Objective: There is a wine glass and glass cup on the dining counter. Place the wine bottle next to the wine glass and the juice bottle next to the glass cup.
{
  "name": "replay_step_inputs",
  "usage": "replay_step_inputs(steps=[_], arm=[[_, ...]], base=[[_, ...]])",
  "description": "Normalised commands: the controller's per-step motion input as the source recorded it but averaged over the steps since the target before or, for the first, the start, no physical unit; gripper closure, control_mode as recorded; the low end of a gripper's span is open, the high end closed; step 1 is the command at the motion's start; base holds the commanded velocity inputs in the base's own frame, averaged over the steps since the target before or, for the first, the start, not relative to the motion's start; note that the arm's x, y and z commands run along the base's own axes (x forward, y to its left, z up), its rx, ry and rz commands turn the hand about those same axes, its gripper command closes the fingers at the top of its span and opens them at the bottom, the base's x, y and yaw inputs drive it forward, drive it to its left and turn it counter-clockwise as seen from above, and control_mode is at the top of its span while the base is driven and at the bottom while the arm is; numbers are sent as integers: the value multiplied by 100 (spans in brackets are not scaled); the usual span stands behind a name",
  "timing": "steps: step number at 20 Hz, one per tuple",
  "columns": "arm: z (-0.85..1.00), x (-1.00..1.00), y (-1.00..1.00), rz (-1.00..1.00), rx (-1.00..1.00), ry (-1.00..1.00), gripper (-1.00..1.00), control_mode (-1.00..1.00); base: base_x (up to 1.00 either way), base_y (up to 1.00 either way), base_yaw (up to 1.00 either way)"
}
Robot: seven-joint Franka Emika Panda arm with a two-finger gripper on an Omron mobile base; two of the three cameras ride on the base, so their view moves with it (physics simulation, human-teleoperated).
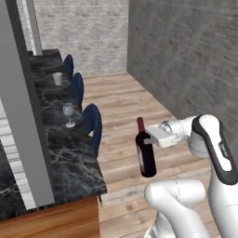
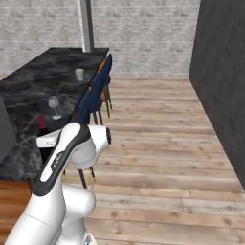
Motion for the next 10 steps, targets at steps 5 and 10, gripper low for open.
replay_step_inputs(steps=[5,10], arm=[[0,0,0,0,0,0,100,100],[0,0,0,0,0,0,100,100]], base=[[39,-32,41],[43,-37,30]])
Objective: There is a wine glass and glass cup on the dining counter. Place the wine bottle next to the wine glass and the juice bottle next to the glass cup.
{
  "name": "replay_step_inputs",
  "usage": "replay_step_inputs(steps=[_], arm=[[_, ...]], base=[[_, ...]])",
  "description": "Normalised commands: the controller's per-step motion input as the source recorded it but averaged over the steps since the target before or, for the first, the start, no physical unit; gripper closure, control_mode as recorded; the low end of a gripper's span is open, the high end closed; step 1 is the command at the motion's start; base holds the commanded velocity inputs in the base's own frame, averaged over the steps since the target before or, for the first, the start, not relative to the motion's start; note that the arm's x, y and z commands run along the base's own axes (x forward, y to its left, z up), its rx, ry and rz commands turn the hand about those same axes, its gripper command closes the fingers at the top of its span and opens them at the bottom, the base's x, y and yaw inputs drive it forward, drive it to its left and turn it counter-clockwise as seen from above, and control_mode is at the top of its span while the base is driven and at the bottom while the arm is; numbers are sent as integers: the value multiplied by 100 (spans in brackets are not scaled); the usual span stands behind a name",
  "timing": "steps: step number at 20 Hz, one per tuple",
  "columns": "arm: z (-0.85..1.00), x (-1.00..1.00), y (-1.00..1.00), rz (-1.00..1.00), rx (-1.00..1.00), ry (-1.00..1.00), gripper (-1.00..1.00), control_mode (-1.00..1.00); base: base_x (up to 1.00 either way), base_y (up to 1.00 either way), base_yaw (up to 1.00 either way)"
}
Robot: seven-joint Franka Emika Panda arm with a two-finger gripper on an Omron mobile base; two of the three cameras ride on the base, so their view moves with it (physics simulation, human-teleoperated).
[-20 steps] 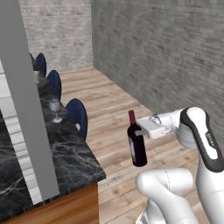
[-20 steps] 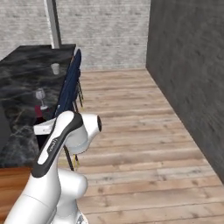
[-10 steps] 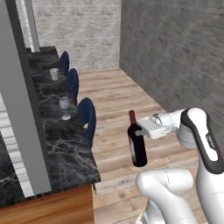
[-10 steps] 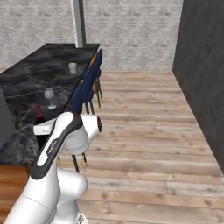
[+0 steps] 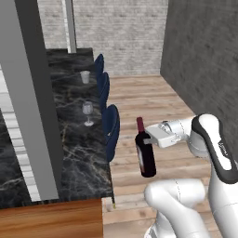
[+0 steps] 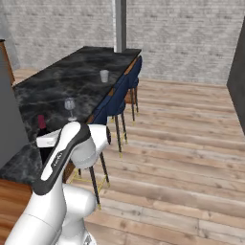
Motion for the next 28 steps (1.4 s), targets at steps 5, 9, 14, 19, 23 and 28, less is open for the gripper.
replay_step_inputs(steps=[5,9,14,19,23,28], arm=[[0,0,0,0,0,0,100,100],[0,0,0,0,0,0,100,100],[0,0,0,0,0,0,100,100],[0,0,0,0,0,0,100,100],[0,0,0,0,0,0,100,100],[0,0,0,0,0,0,100,100]], base=[[44,-37,30],[43,-34,35],[31,-36,38],[24,-36,41],[25,-37,40],[30,-41,31]])
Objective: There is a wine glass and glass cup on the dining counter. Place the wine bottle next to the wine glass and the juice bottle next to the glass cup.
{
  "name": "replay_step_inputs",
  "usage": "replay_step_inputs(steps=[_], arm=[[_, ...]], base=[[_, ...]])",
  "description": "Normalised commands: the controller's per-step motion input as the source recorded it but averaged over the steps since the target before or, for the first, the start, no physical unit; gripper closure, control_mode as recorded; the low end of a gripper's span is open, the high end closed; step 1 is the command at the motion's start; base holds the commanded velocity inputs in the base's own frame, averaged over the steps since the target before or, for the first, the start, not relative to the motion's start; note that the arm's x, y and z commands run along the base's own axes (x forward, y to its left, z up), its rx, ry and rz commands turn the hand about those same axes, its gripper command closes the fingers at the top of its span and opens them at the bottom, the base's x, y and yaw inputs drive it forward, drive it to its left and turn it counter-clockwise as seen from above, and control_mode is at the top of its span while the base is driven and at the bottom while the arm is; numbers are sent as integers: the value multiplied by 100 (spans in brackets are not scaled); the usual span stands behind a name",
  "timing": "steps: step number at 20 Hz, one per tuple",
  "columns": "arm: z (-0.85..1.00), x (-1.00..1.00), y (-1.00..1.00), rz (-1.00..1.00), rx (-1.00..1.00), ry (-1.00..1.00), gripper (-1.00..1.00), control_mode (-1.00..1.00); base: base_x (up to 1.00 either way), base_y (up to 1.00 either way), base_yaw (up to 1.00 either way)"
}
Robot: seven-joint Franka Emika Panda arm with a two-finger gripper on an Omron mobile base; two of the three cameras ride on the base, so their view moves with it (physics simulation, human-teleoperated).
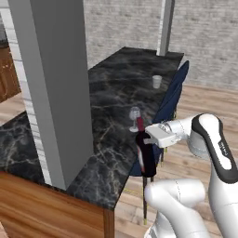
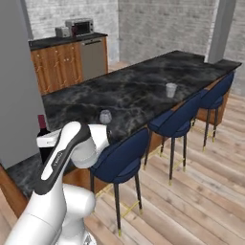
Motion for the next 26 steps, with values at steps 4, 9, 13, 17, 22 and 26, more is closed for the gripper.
replay_step_inputs(steps=[4,9,13,17,22,26], arm=[[0,0,0,0,0,0,100,100],[0,0,0,0,0,0,100,100],[0,0,0,0,0,0,100,100],[0,0,0,0,0,0,100,100],[0,0,0,0,0,0,100,100],[0,0,0,0,0,0,100,100]], base=[[40,-39,28],[44,-38,27],[38,-31,21],[5,-7,2],[0,0,0],[0,0,0]])
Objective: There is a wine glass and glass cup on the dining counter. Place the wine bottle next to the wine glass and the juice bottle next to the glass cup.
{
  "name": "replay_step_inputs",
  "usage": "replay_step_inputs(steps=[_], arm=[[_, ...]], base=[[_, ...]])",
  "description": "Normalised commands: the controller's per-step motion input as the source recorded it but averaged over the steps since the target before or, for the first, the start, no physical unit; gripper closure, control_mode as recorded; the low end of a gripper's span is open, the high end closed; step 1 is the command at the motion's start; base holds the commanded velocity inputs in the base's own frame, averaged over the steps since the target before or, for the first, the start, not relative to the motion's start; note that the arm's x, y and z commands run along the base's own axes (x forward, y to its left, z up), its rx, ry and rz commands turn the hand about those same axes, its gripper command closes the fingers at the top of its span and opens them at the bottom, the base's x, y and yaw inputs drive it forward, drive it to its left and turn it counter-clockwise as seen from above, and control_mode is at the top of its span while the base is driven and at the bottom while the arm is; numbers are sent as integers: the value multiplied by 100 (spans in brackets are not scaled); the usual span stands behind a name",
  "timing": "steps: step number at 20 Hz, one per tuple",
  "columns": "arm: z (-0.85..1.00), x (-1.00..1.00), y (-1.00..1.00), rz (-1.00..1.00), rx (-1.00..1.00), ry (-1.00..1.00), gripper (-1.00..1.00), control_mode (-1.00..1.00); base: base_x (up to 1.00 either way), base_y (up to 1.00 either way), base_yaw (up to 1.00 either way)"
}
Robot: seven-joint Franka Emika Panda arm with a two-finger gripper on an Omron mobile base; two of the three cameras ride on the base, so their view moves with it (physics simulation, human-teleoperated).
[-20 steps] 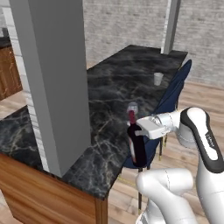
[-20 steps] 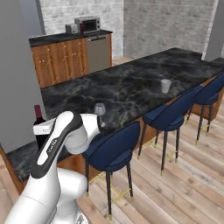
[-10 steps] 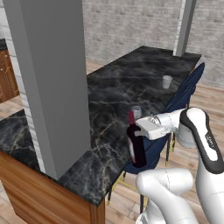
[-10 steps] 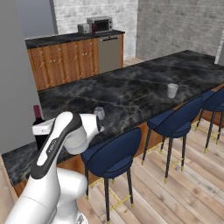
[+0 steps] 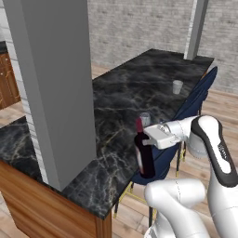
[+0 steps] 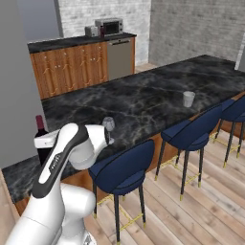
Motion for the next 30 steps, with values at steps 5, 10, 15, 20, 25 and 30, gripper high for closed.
replay_step_inputs(steps=[5,10,15,20,25,30], arm=[[0,0,0,0,0,0,100,100],[0,10,-1,-4,0,1,100,-100],[0,33,-1,-15,0,0,100,-100],[0,43,0,-11,-1,0,100,-100],[-9,41,-13,-1,-7,0,100,-100],[-13,20,-20,1,-8,0,100,-100]], base=[[0,0,0],[3,-1,0],[0,0,0],[0,0,0],[0,0,0],[0,0,0]])
